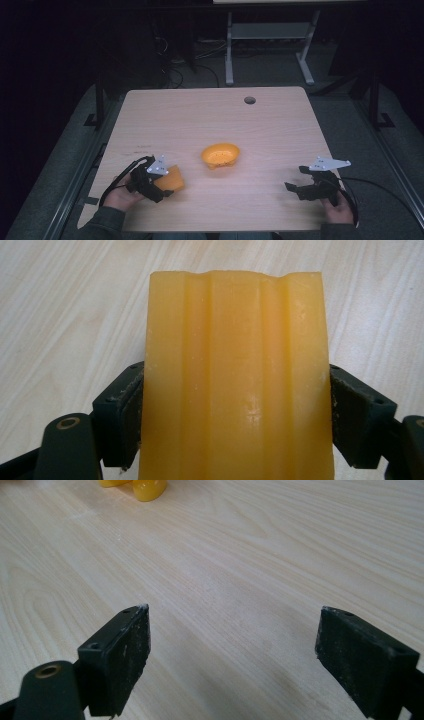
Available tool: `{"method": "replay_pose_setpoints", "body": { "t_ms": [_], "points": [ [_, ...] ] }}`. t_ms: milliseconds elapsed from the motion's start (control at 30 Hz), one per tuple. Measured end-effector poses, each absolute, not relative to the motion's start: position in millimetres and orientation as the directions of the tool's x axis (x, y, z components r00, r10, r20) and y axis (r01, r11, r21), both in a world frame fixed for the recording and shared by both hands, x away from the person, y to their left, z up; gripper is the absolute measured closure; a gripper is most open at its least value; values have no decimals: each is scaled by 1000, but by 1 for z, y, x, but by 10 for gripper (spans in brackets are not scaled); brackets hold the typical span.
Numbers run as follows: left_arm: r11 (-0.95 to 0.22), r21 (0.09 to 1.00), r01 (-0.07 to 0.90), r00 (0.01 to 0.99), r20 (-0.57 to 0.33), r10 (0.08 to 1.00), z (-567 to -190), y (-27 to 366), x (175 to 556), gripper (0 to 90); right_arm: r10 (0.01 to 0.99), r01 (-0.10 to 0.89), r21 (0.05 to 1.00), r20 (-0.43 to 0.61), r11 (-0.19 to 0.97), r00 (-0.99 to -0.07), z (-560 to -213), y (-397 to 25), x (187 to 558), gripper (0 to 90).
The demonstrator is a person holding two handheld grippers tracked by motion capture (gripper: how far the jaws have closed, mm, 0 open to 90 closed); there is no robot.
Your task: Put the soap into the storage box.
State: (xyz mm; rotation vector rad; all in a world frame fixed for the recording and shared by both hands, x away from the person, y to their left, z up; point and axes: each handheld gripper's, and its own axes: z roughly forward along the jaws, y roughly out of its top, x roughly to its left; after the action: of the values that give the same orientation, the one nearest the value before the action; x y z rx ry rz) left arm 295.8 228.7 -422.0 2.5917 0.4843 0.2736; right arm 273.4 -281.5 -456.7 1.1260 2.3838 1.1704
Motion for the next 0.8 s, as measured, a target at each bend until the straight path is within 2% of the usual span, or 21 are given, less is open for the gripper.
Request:
{"method": "replay_pose_setpoints", "body": {
  "t_ms": [800],
  "points": [
    [-835,500,229,936,122,329,-390,208,307,208,768,534,764,81,361,-635,-453,-284,270,139]
  ]
}}
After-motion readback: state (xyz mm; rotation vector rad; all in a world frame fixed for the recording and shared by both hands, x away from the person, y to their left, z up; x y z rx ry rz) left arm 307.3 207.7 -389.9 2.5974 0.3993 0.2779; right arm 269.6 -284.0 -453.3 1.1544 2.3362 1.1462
